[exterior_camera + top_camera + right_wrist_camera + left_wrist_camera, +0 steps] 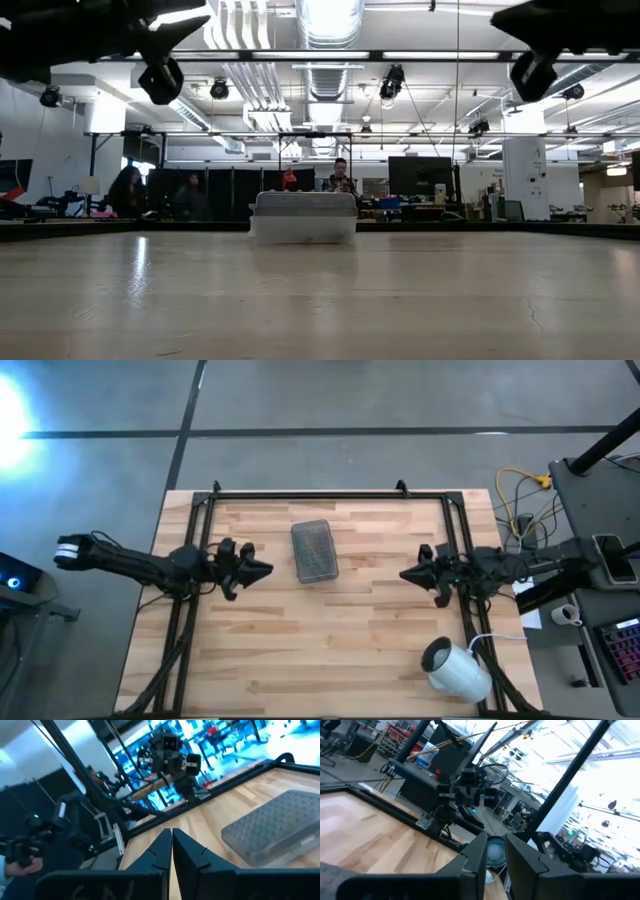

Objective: Pick & place school supplies into a supply box
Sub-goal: Return to Home Position

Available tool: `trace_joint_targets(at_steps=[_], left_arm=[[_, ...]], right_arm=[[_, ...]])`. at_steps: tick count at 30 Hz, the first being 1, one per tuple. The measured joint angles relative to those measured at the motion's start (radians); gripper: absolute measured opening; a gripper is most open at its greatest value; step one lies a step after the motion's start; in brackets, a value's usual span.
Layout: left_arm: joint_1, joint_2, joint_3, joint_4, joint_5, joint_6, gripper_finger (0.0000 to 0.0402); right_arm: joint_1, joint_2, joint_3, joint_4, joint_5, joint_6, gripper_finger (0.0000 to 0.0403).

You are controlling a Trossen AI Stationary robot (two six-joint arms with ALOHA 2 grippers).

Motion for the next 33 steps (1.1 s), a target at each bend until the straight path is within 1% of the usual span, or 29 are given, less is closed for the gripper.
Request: trace_joint_targets(at_steps=[8,13,17,20,22,25,33], left_arm=[[0.0,-0.041,-0.036,0.002,0.0,0.05,0.0051],[0.003,-0.087,-0.088,0.001,-0.016,0.077,0.0051],[0.003,-0.125,-0.136,0.002,-0.081,0.082,0.0051],[0.004,-0.15,-0.177,0.001,-0.108,0.079,0.0051],[0.003,-0.161,-0.194,-0.016,-0.111,0.074,0.0051],[0.001,-0.167,-0.176,-0.12,-0.111,0.064,0.0051],[0.002,-0.103,-0.171,-0.15,-0.108,0.063,0.0051]], right_arm=[[-0.001,-0.283,-0.155,0.003,0.01,-0.039,0.0009],[-0.001,-0.423,-0.232,-0.006,0.011,-0.054,0.0009],[-0.002,-0.425,-0.233,-0.032,0.013,-0.081,0.0009],[-0.001,-0.422,-0.233,-0.048,0.019,-0.081,0.0009],[-0.002,-0.417,-0.233,-0.059,0.03,-0.079,0.0009],[-0.002,-0.403,-0.233,-0.057,0.031,-0.09,0.0009],[-0.002,-0.394,-0.233,-0.056,0.03,-0.094,0.0009]])
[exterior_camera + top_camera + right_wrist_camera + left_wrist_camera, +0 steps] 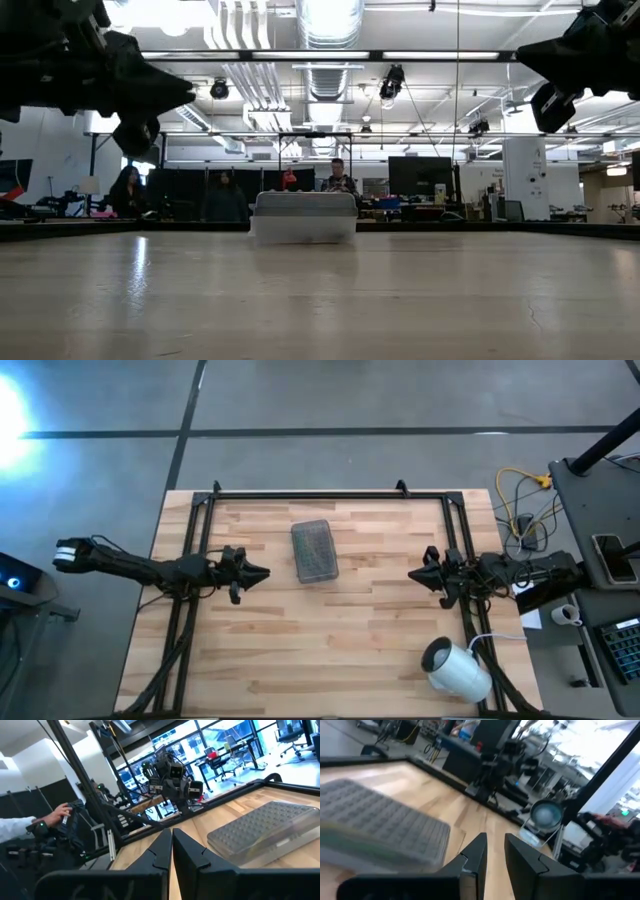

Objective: Pick & place school supplies into a supply box
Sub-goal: Return to Home Position

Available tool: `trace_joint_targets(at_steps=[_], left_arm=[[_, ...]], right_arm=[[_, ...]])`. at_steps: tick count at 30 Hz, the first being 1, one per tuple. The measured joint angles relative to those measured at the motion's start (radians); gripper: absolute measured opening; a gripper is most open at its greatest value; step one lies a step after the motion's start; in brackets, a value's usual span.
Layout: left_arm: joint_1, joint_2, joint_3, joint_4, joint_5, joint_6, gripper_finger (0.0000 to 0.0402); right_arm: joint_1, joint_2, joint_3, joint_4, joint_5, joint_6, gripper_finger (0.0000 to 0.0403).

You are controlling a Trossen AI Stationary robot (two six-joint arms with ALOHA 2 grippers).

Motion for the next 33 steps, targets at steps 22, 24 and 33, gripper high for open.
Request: trace_joint_targets(at_steps=[22,24,33], left_arm=[[0.114,-0.63,-0.02,-0.295,0.002,0.0,0.0051],[0.114,-0.63,-0.024,-0.319,0.002,-0.001,0.0051],[0.113,-0.63,-0.024,-0.287,0.005,-0.001,0.0051]], right_arm=[[-0.06,-0.035,0.001,0.006,0.001,0.0,0.0009],[-0.059,-0.034,0.001,0.004,0.001,0.001,0.0009],[-0.059,-0.034,0.001,0.003,0.001,0.0,0.0009]])
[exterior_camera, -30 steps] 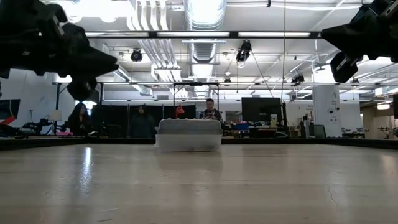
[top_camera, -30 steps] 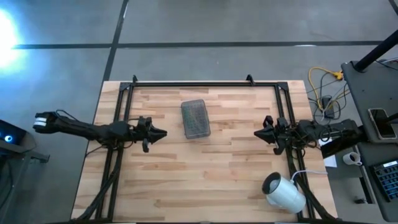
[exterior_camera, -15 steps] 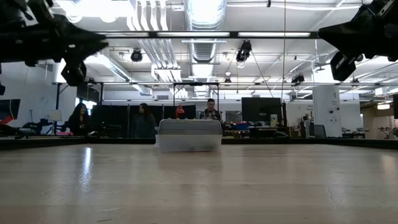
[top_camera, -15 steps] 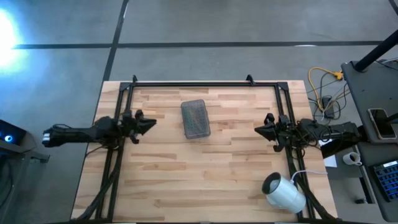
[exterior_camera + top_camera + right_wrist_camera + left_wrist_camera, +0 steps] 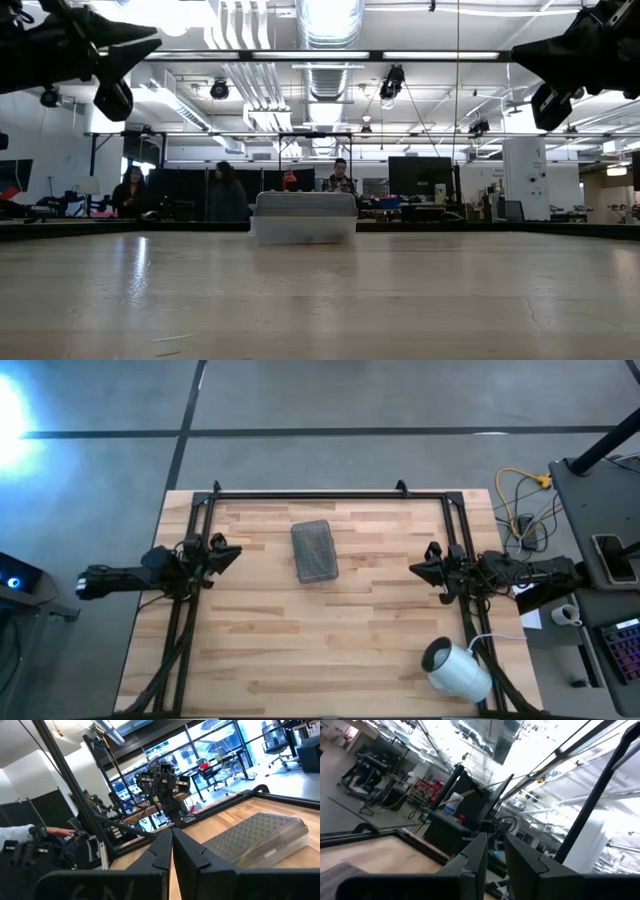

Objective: Pick & place school supplies into a supply box
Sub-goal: Return to Home Position

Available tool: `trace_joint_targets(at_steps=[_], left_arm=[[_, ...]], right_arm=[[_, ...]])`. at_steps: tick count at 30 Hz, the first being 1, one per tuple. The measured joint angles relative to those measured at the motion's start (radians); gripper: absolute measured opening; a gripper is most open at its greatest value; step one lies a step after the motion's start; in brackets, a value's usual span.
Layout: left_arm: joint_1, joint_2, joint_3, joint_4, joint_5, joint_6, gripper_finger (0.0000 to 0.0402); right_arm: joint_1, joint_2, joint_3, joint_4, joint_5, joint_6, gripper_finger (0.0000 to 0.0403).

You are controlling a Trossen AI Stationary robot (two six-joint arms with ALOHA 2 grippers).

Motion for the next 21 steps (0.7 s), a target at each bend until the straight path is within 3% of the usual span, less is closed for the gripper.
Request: trace_joint_targets(at_steps=[11,21], left_arm=[[-0.03,-0.002,0.0,-0.299,0.002,0.0,0.0051],[-0.029,0.048,0.001,-0.303,0.003,0.0,0.0051]], right_arm=[[0.0,0.0,0.0,-0.131,0.0,0.0,0.0009],[0.0,0.009,0.0,-0.131,0.0,0.0,0.0009]])
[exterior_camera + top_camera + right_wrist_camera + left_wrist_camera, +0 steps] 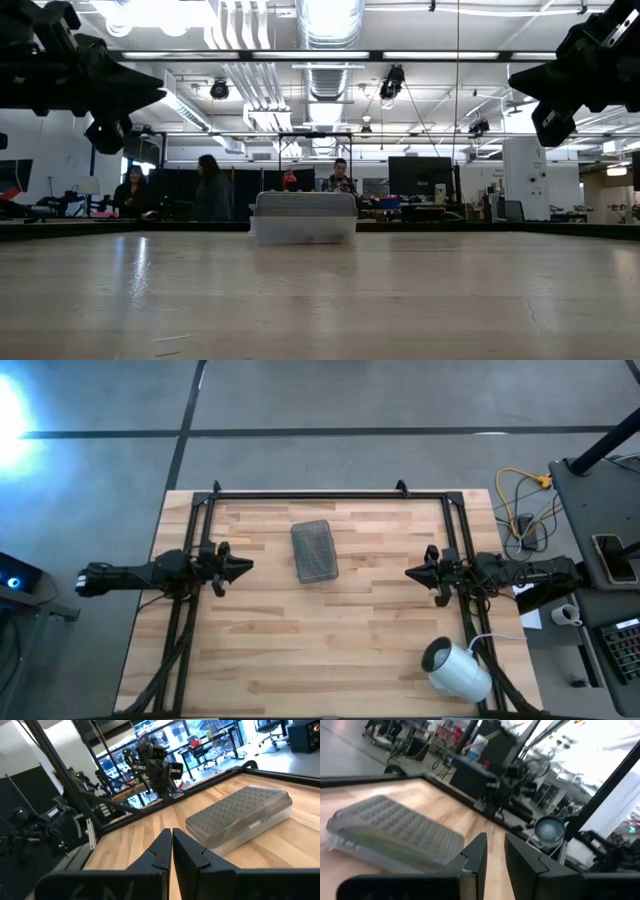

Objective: Pick & place school supplies into a supply box
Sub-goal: Return to Home Position

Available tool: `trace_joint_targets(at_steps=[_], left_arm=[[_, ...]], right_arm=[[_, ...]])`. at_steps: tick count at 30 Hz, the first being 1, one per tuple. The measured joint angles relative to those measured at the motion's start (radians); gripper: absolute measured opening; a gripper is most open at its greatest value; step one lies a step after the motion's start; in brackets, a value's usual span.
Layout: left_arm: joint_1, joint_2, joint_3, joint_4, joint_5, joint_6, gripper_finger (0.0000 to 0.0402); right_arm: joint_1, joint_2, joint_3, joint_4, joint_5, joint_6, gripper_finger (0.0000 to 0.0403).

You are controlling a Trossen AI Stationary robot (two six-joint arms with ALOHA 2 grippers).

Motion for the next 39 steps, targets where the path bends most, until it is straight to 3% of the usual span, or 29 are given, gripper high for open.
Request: trace_joint_targets(at_steps=[39], left_arm=[[0.0,0.378,0.0,-0.004,-0.002,0.0,0.0051]], right_arm=[[0.0,0.0,0.0,0.001,0.0,0.0,0.0009]])
